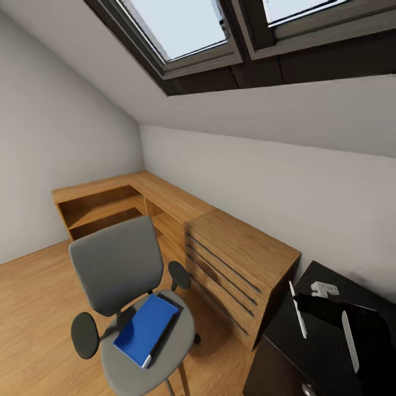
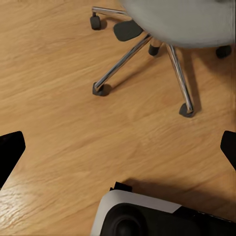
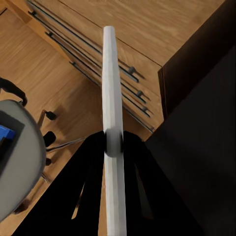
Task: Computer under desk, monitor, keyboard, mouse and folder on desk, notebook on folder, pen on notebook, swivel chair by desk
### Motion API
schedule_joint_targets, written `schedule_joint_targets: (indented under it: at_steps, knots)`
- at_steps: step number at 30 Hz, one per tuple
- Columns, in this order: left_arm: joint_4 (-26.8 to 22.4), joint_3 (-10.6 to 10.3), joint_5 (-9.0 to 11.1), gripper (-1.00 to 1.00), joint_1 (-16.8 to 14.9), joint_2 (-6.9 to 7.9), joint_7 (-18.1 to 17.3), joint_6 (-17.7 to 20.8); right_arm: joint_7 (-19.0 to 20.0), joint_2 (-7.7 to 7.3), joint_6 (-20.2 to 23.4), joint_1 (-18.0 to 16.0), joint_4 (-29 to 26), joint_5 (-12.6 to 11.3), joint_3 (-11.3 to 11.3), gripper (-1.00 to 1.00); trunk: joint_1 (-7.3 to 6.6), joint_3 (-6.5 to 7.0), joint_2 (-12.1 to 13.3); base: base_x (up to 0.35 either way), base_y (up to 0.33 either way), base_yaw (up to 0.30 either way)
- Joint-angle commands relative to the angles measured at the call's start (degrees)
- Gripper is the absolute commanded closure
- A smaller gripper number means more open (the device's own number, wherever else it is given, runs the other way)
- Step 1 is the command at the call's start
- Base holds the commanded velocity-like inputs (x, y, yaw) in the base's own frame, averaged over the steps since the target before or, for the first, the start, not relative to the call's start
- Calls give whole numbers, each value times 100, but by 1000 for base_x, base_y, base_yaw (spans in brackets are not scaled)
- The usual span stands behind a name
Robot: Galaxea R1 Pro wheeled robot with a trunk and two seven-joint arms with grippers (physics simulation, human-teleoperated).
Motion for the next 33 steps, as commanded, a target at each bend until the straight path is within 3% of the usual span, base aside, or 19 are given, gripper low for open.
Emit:
schedule_joint_targets:
  at_steps: [1,13,22,33]
  knots:
    - [-9,10,58,-100,2,-3,-52,0,49,2,18,-7,-4,54,-7,100,-20,9,32,0,0,-250]
    - [-5,9,58,-100,2,-1,-56,4,52,-1,17,-8,-9,51,-22,100,-283,224,513,0,0,-258]
    - [-5,10,58,-100,2,-1,-51,5,59,-6,11,-9,-13,47,-193,100,-283,224,513,0,0,-222]
    - [-5,10,58,-100,2,-2,-60,-4,43,-7,-75,-7,-11,42,-259,100,-283,224,513,0,0,-26]
